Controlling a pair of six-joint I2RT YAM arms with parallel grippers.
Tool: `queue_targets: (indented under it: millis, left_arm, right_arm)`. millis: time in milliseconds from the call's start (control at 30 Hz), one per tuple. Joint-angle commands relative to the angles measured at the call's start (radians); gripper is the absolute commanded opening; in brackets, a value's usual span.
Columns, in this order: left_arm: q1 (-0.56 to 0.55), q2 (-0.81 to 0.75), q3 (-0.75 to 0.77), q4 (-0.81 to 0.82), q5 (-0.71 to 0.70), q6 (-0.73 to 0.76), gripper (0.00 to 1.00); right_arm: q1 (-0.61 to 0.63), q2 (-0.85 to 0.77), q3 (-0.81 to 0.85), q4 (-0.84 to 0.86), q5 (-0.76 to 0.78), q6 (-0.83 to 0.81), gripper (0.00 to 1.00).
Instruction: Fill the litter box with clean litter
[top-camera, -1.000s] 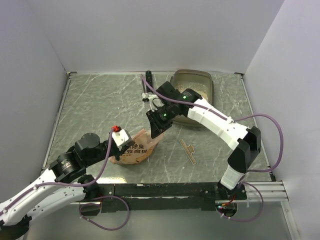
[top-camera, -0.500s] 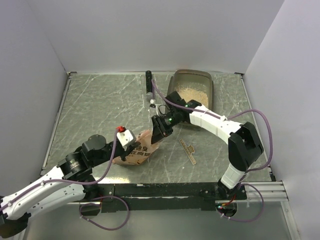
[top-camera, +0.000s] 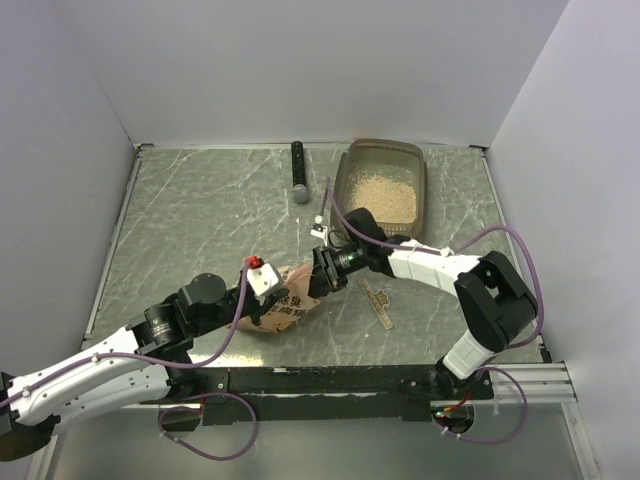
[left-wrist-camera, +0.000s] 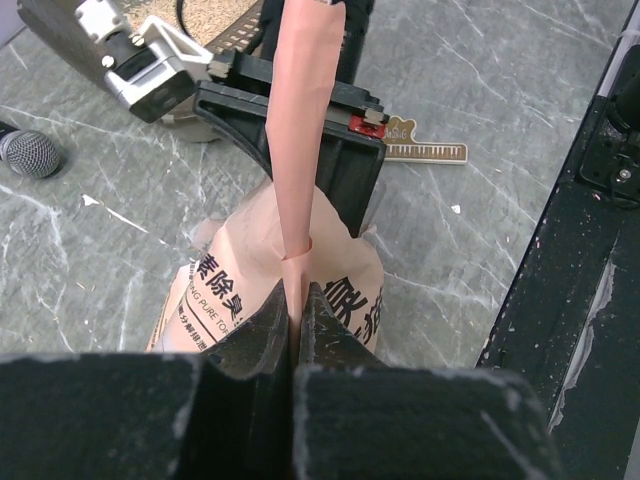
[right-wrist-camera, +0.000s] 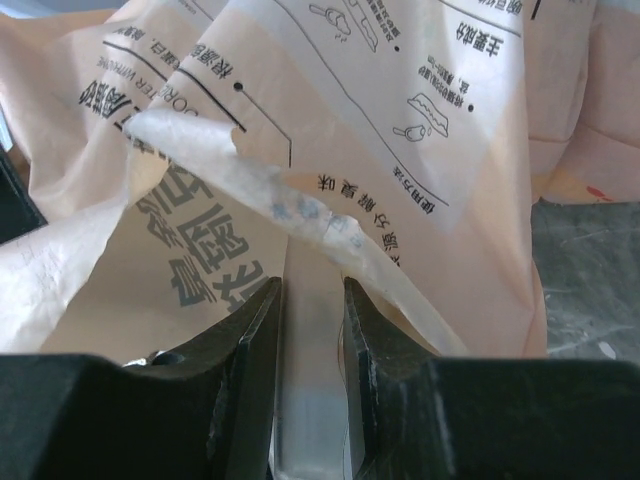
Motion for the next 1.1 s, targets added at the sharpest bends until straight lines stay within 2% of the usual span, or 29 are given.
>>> queue_targets:
  millis: [0, 300, 767, 1067]
  left_arm:
    - [-0.009, -0.008, -0.020, 0.050, -0.051, -0.016, 0.01]
    - [-0.013, -0.015, -0.036, 0.047, -0.073, -0.021, 0.01]
    - [-0.020, -0.024, -0.041, 0.050, -0.108, -0.027, 0.01]
    - [-0.023, -0.037, -0.044, 0.047, -0.140, -0.031, 0.01]
  right_arm:
    - [0.005, -0.085, -0.098, 0.234, -0.045, 0.124, 0.00]
    - [-0.036, -0.240, -0.236, 0.385, -0.079, 0.236, 0.00]
    - [-0.121, -0.462, -0.426, 0.490, -0.096, 0.378, 0.00]
    - [-0.164, -0.646, -0.512, 0.441, -0.010, 0.447, 0.00]
